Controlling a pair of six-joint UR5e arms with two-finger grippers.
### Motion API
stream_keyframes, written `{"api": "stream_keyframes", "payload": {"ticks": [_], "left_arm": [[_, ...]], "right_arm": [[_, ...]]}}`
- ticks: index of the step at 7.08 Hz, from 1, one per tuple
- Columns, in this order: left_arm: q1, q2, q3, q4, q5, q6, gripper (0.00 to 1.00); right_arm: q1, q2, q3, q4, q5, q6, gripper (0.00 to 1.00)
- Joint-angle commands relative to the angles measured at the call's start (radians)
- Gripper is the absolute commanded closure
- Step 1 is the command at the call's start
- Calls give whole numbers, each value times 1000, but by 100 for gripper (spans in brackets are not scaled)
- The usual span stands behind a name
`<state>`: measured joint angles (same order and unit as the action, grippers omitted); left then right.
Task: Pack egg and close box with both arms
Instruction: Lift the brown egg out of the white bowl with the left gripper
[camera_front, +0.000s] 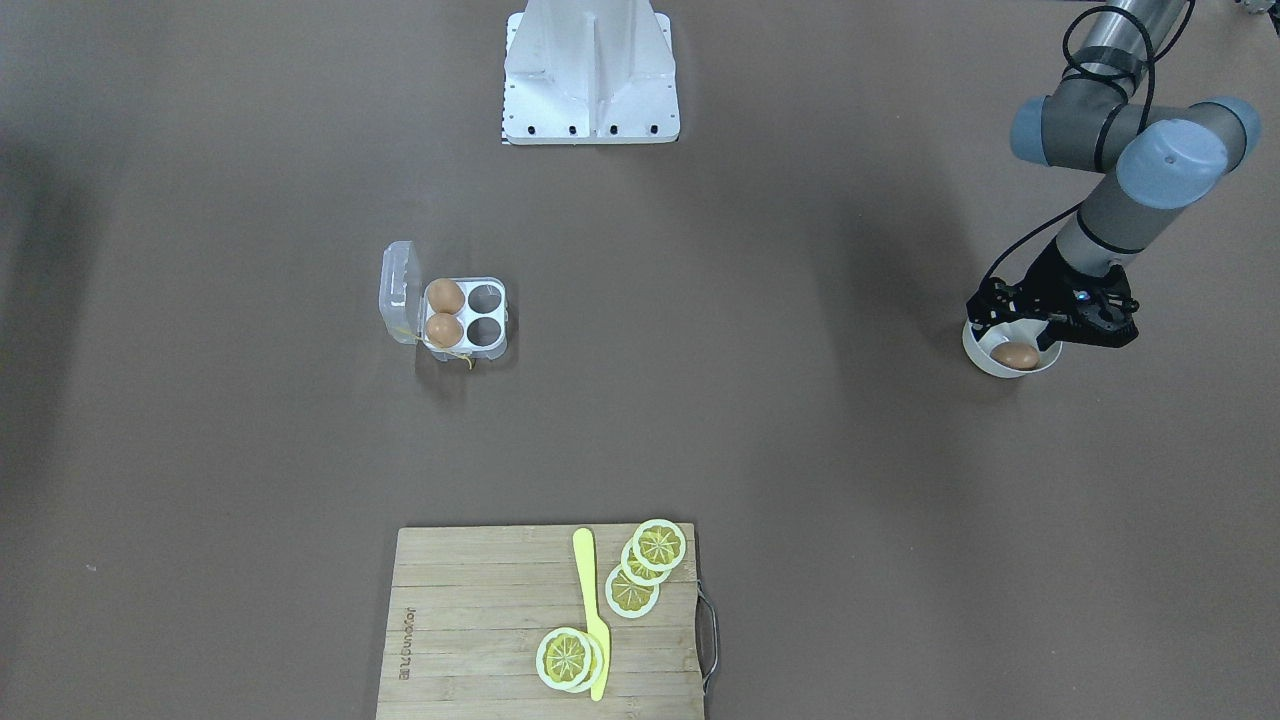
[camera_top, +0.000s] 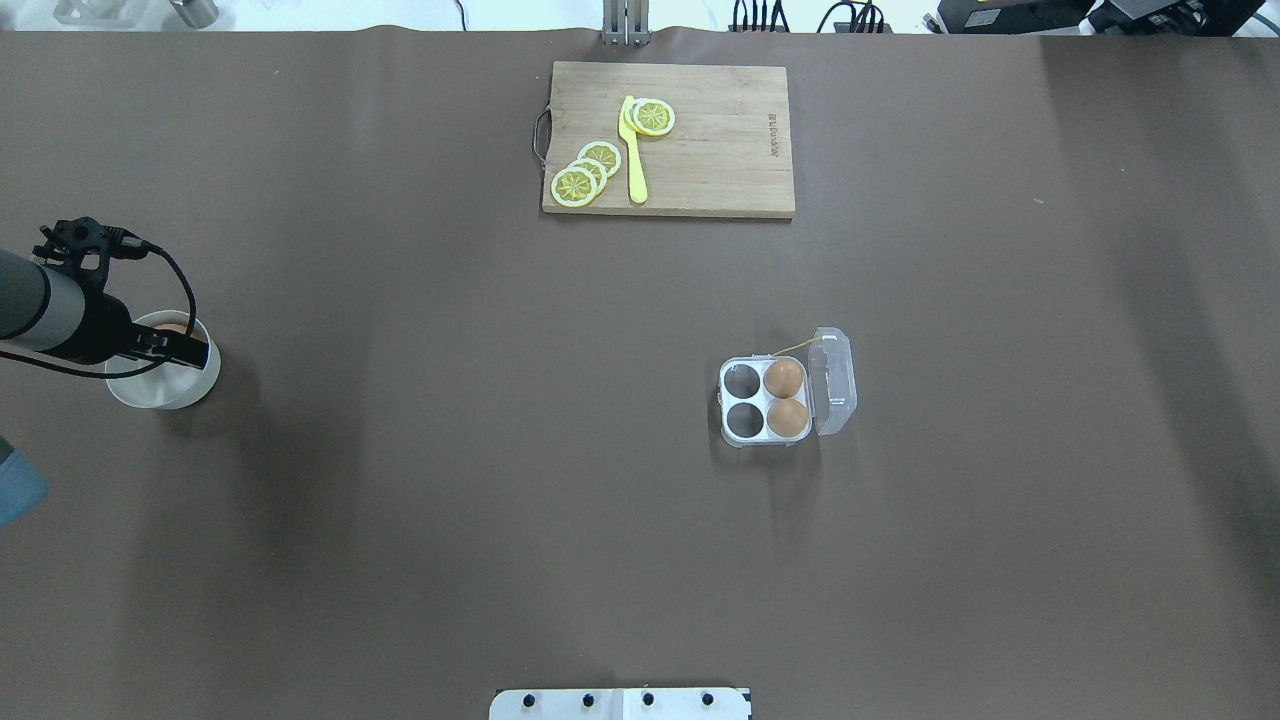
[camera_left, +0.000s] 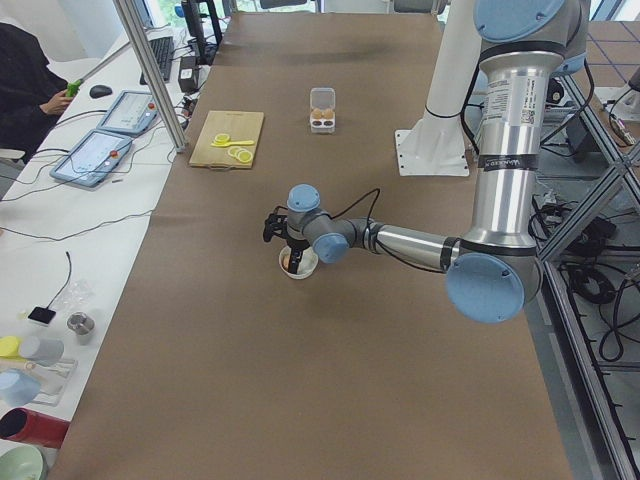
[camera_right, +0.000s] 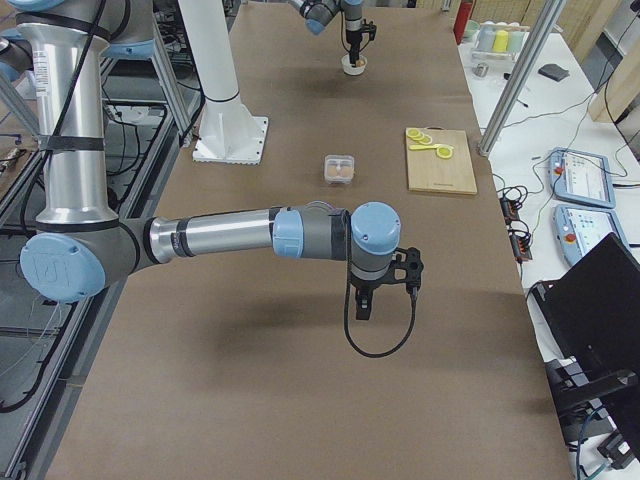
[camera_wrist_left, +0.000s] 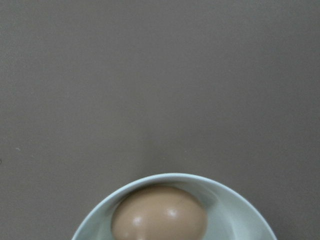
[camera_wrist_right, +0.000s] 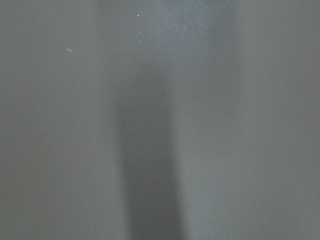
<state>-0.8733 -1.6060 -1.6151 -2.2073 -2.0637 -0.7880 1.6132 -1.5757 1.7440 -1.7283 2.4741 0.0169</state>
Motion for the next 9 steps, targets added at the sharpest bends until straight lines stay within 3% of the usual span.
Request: {"api": "stream_keyframes", "payload": {"ticks": [1, 3, 5, 9], "left_arm": [[-1, -3, 3, 0, 0, 1, 4], [-1, -5, 14, 0, 0, 0, 4], [-1, -18, 27, 0, 0, 0, 30], [-1, -25, 34, 0, 0, 0, 24]], "right_arm": [[-1, 0, 0, 1, 0, 0, 0], [1, 0, 2, 1, 0, 0, 0], [1, 0, 0, 1, -1, 0, 0], [1, 0, 0, 1, 0, 0, 0]]}}
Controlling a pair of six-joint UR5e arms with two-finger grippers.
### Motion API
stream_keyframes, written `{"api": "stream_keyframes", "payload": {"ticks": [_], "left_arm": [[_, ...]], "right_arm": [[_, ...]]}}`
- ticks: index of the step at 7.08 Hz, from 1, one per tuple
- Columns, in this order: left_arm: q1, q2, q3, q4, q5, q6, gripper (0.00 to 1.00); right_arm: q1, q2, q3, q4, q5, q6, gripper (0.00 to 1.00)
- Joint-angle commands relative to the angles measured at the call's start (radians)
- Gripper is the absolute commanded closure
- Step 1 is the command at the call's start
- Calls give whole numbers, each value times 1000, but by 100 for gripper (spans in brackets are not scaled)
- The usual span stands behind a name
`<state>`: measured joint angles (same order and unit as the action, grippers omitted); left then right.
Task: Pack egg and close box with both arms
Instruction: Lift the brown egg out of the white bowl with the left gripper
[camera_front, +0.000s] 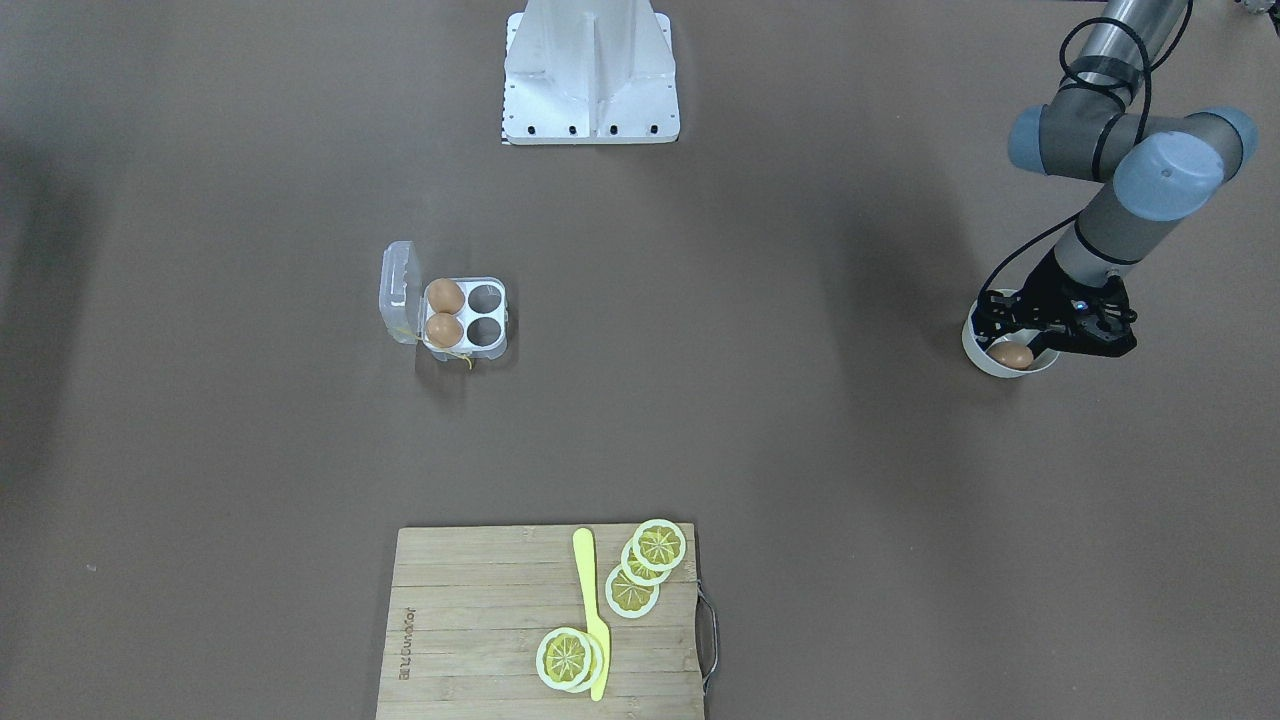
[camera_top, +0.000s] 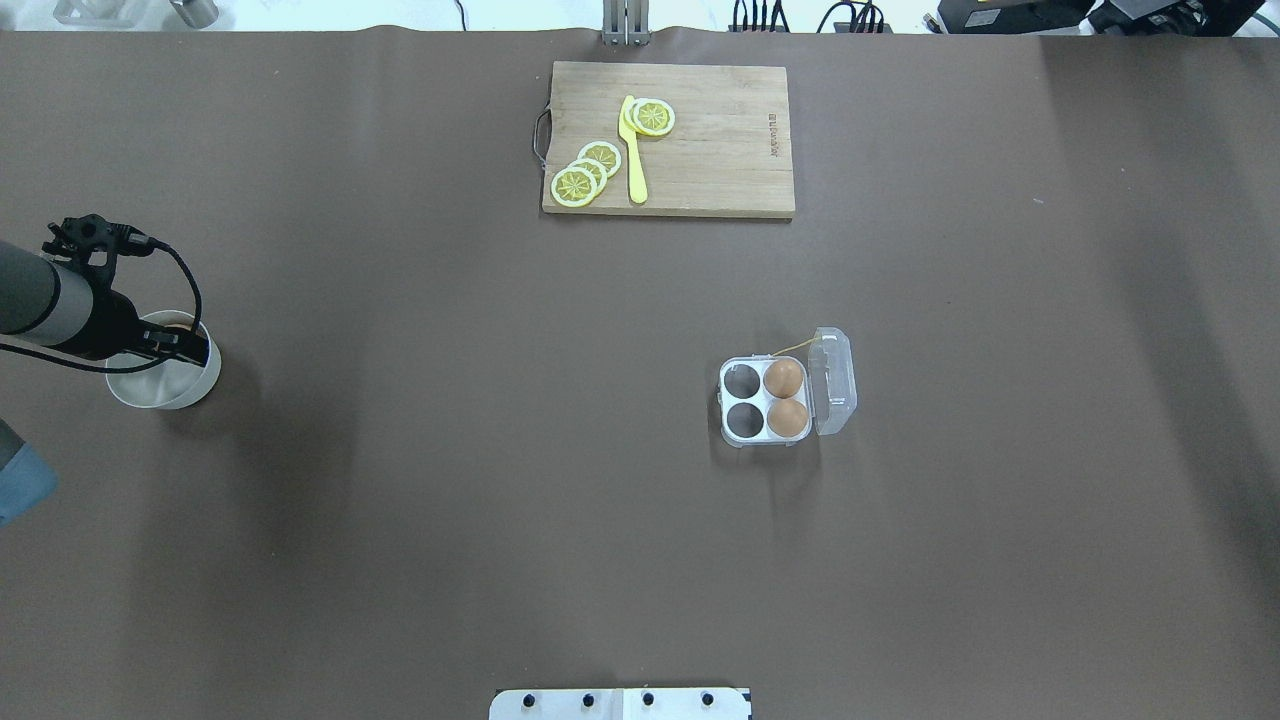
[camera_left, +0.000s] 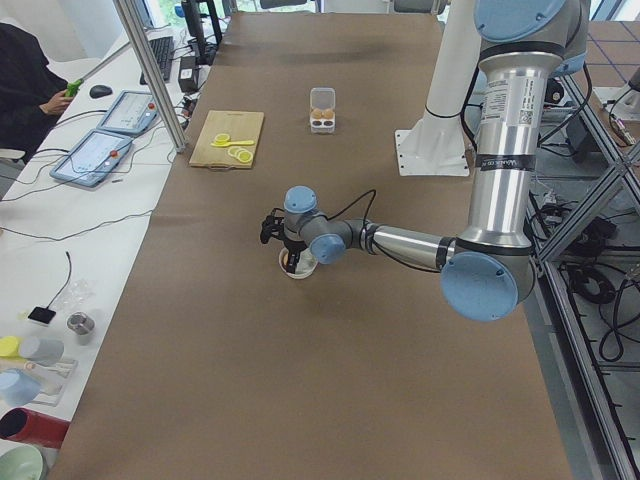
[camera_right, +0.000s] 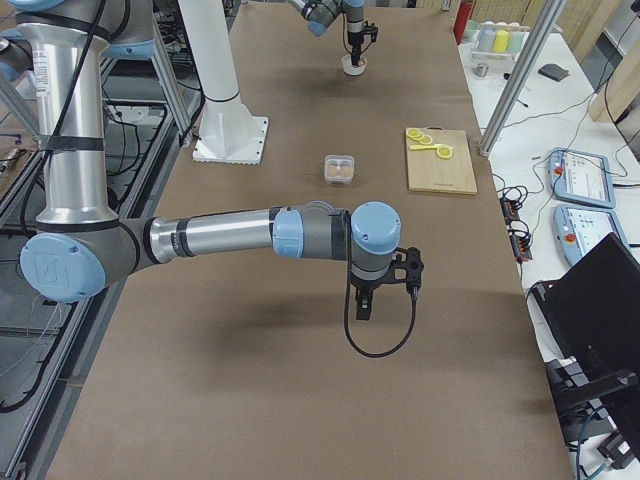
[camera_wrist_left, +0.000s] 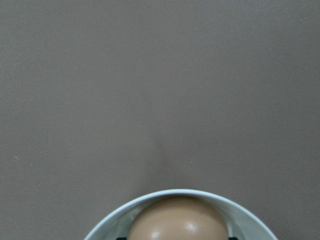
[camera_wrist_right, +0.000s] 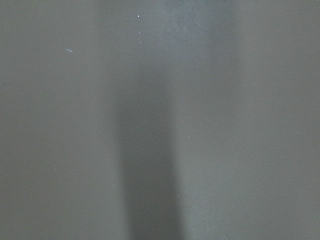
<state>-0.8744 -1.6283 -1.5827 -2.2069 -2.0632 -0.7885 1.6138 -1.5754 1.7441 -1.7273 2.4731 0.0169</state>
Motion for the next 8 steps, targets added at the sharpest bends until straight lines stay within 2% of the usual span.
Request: {"api": "stream_keyframes", "payload": {"ticks": [1, 6, 8], "left_arm": [[0, -4, 1, 1, 0, 0, 24], [-2, -11, 13, 1, 0, 0, 25], [-3, -13, 13, 0, 0, 0, 33]], "right_arm": [[0, 0, -2, 0, 1, 0, 0], [0, -2, -3, 0, 1, -2, 0], [0, -2, -3, 0, 1, -2, 0]]}}
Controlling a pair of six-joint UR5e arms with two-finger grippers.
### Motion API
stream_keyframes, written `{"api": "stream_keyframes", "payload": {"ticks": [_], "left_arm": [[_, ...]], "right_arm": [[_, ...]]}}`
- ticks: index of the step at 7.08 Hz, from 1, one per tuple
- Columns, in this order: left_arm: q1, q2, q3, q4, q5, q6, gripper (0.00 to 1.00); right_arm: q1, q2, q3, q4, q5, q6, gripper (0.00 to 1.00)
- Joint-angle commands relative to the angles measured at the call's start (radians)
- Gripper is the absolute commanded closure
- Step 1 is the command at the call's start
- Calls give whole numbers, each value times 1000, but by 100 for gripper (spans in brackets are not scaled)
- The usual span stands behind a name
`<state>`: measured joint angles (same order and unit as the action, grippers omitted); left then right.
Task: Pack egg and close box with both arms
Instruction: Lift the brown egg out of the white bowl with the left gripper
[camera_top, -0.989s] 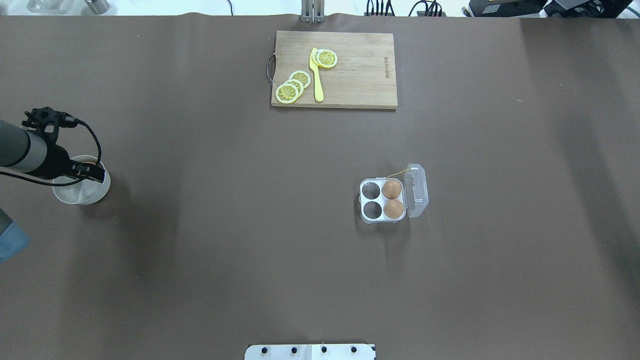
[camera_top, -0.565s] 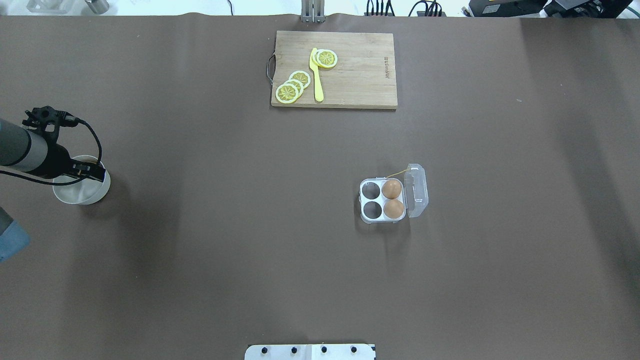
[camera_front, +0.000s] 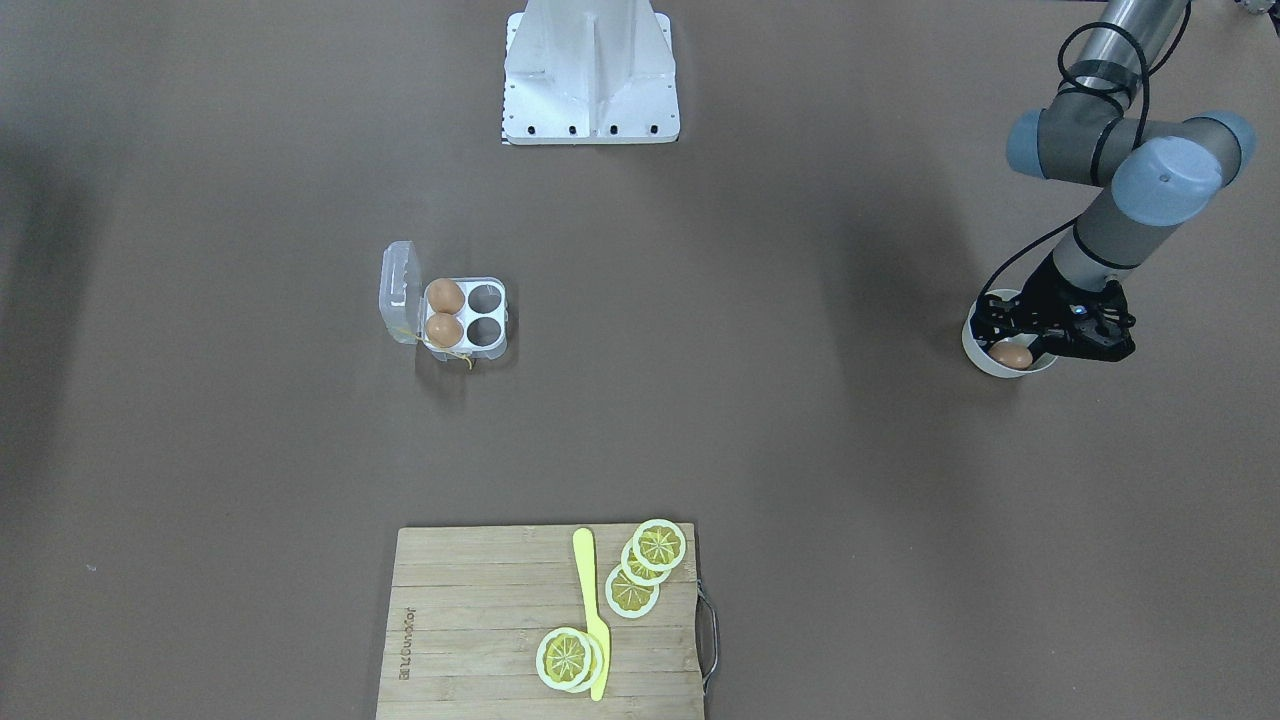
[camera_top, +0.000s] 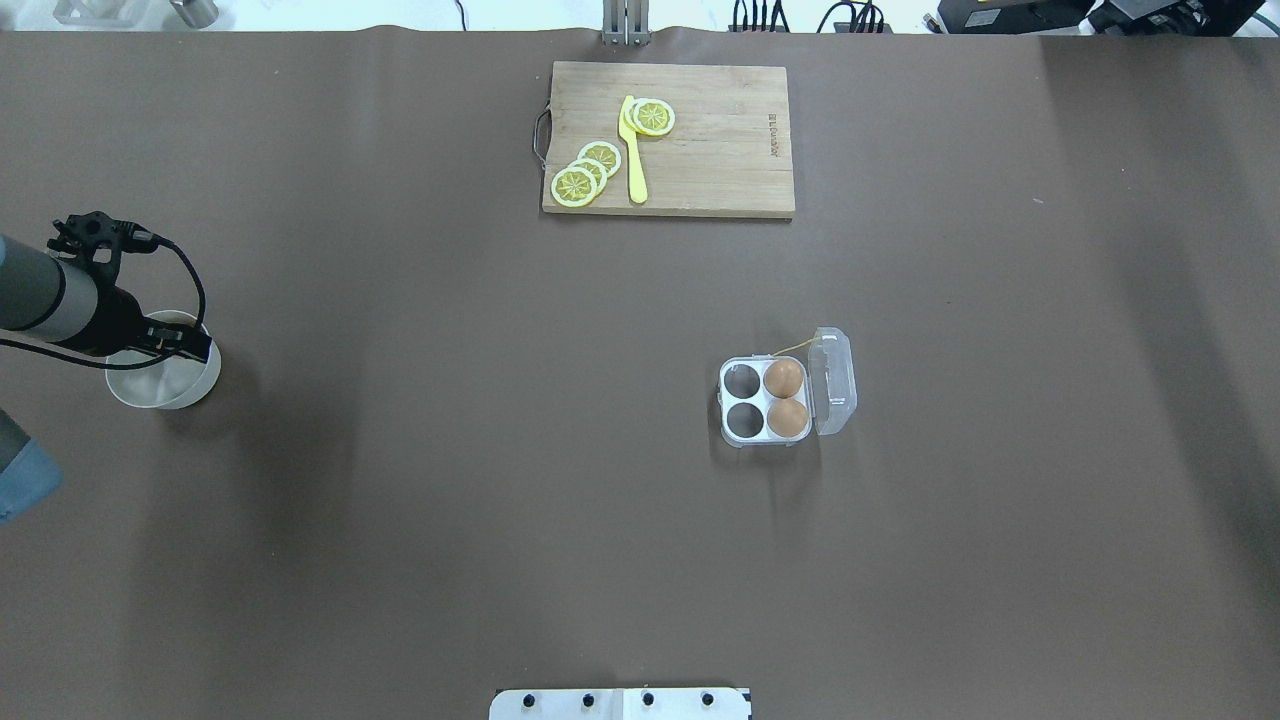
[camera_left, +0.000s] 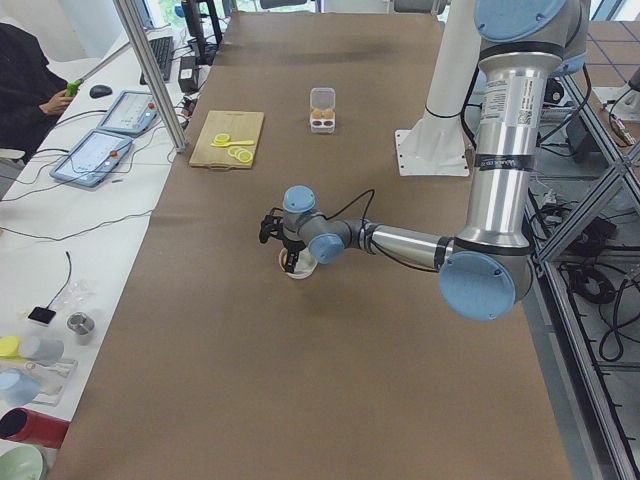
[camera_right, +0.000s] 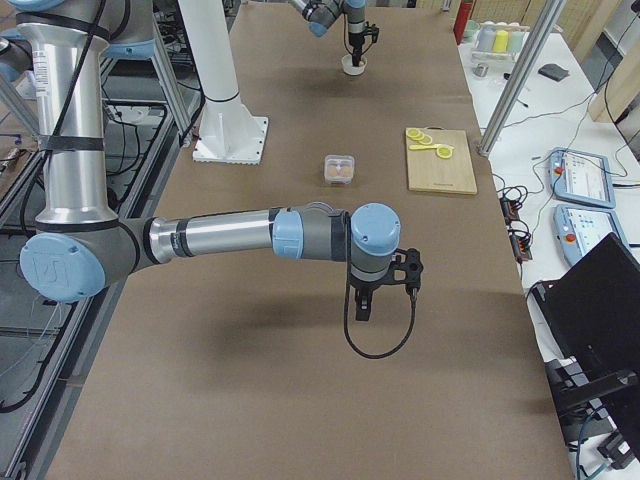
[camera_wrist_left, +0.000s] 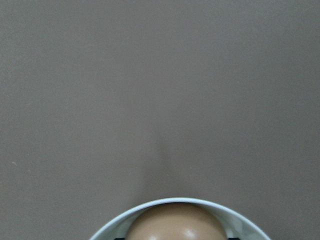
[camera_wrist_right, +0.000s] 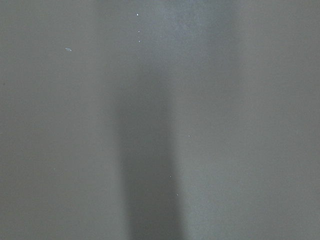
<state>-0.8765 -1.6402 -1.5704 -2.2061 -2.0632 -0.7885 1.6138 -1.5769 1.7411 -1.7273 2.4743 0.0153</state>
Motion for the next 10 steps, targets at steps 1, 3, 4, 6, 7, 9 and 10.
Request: {"api": "stream_keyframes", "payload": {"ticks": [1, 3, 4, 6, 7, 9, 10], "left_arm": [[-2, -1, 0, -1, -2, 2, 40], [-9, 0, -5, -3, -2, 3, 45], [-13, 11, -19, -3, -3, 2, 45], [-15, 57, -72, -3, -9, 2, 45], [-15, 91, -107, -3, -12, 2, 45], [-15, 152, -210, -3, -15, 2, 45], [-15, 160, -244, -3, -17, 0, 45]], "right_arm": [[0, 0, 0, 0, 0, 0, 0], [0, 0, 0, 0, 0, 0, 0], [0, 0, 0, 0, 0, 0, 0], [0, 0, -3, 2, 0, 0, 0], [0, 0, -6, 3, 0, 0, 0], [0, 0, -6, 3, 0, 0, 0], [0, 0, -5, 3, 0, 0, 0]]}}
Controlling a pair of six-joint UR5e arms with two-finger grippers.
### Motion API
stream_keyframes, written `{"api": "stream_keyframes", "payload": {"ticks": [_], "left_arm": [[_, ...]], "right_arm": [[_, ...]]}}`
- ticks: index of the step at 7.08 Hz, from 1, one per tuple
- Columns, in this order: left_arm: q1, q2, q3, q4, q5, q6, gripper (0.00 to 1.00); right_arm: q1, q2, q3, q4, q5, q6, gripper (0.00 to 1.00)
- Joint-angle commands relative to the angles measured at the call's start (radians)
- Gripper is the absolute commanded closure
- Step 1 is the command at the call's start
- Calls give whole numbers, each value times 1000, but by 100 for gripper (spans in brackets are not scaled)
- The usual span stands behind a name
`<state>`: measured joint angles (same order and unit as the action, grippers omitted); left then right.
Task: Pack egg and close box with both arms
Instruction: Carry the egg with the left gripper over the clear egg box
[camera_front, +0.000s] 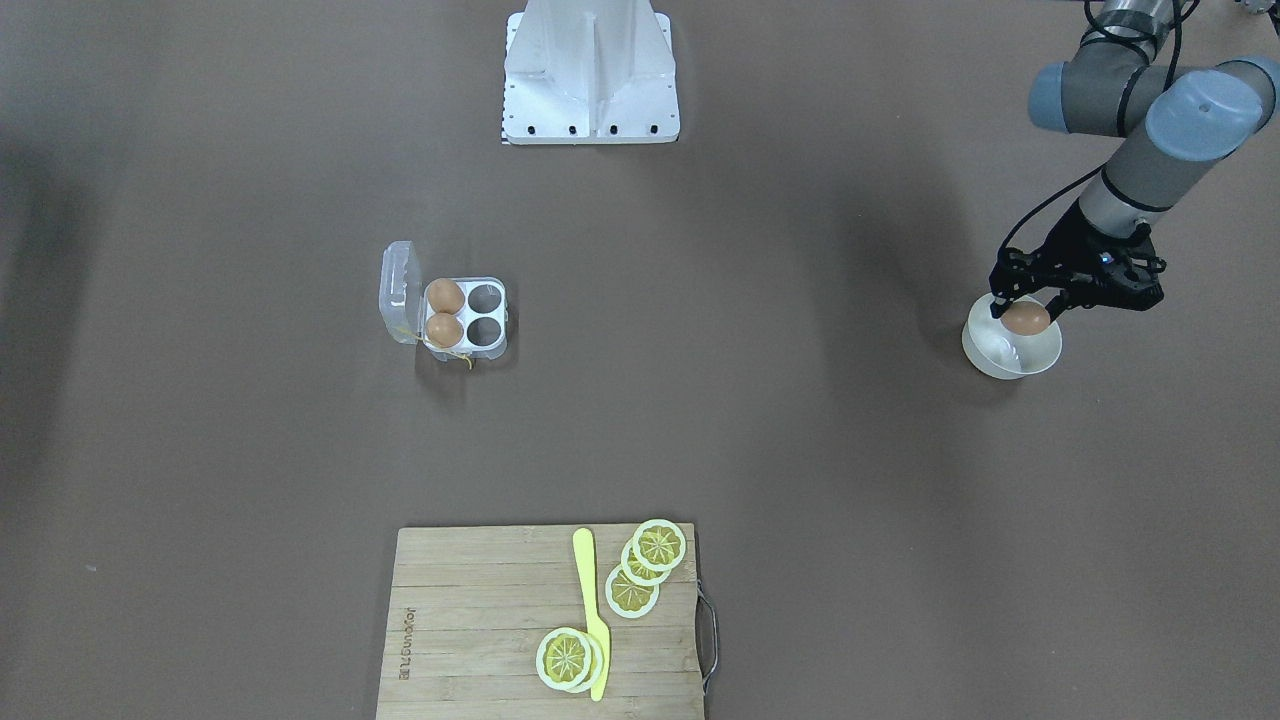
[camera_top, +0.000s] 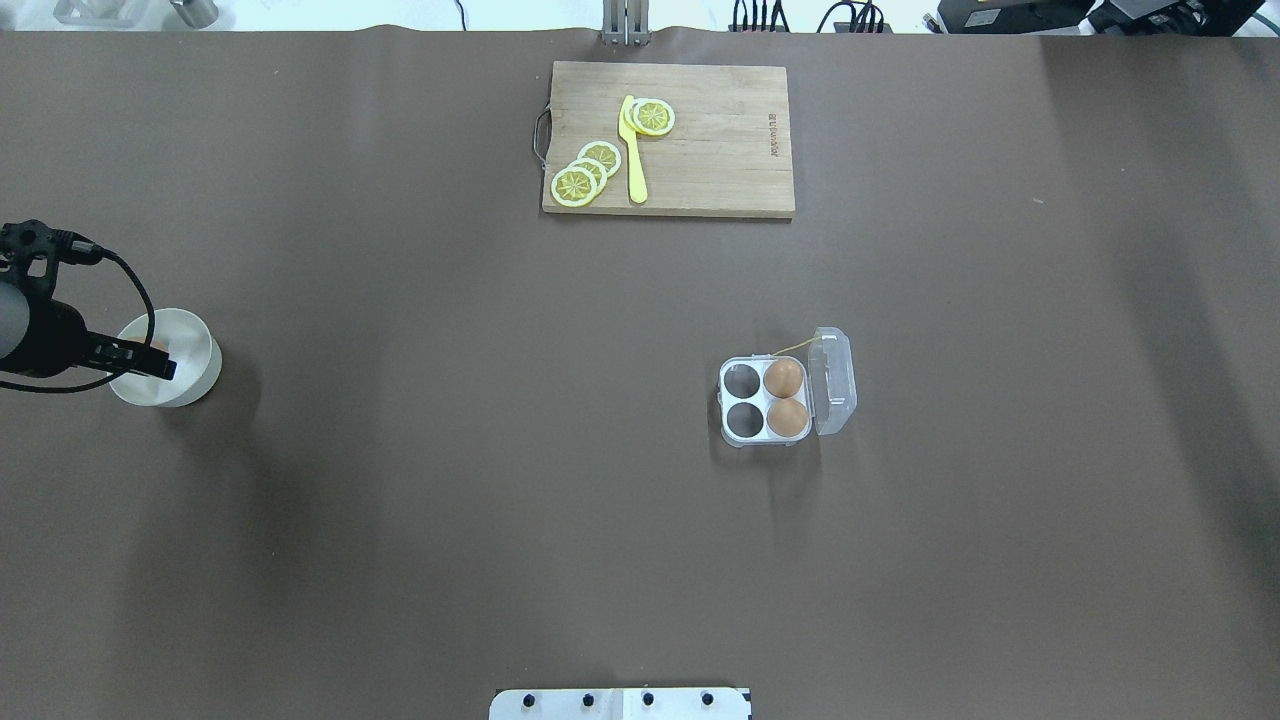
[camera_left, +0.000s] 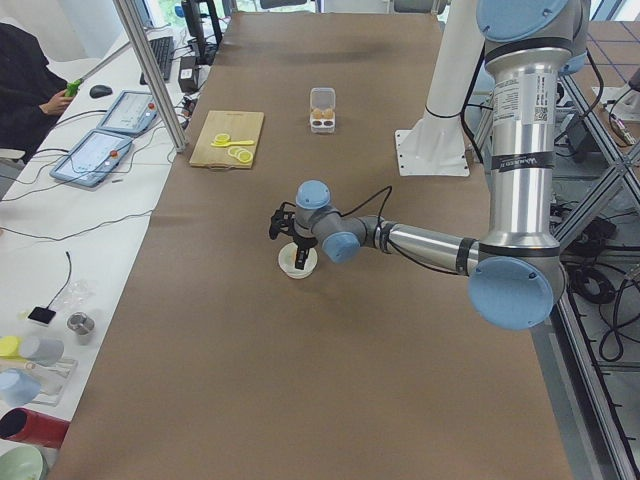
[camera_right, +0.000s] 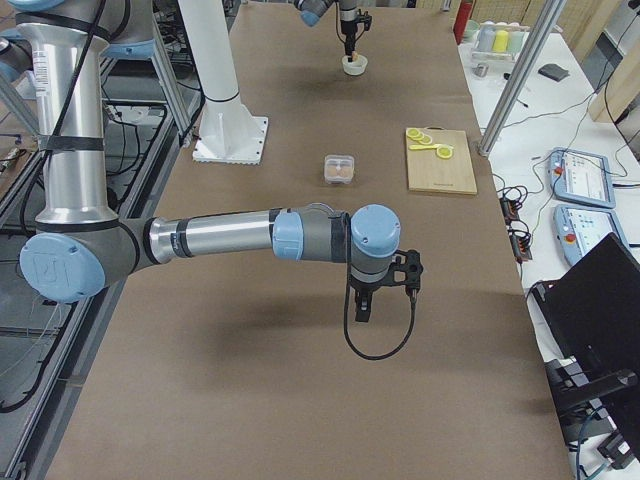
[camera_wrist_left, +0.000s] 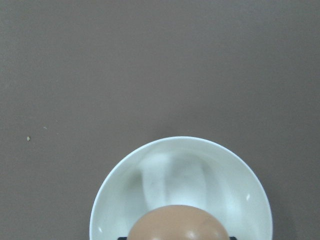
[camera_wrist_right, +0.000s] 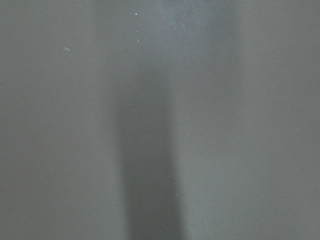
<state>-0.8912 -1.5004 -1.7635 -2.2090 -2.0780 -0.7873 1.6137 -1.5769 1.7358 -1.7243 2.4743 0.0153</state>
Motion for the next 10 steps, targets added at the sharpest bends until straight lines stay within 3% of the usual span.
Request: {"api": "stream_keyframes", "payload": {"ticks": [1, 2, 6, 9, 10], "left_arm": [[-14, 16, -88, 0, -31, -13, 45], [-29, -7, -108, 0, -66, -29, 45], [49, -364, -100, 11, -50, -507, 45], [369, -594, 19, 46, 314, -644, 45], [441, -644, 56, 51, 394, -686, 45]], "right_arm": [[0, 0, -1, -1, 0, 0, 0], [0, 0, -1, 0, 0, -2, 0], [-2, 5, -18, 5, 0, -2, 0], [-2, 12, -9, 3, 1, 2, 0], [-2, 11, -7, 0, 2, 2, 0]]}}
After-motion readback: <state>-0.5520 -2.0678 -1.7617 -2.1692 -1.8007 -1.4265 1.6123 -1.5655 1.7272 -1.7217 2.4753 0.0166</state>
